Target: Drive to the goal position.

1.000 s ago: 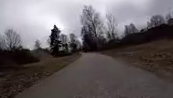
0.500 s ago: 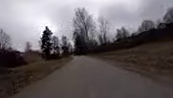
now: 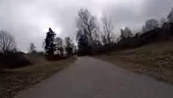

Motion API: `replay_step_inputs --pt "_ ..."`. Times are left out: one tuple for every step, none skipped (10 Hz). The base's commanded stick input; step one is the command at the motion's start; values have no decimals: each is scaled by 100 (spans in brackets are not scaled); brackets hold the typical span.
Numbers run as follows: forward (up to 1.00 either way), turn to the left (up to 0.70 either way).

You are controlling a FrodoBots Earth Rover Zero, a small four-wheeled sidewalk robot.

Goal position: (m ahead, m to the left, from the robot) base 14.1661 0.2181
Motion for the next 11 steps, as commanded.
replay_step_inputs --pt "70 0" --pt "70 0" --pt "70 0" --pt "70 0" --pt "70 0" --pt "70 0" --pt "70 -5" --pt "70 -32" --pt "70 -33" --pt "70 -35" --pt "70 -35"
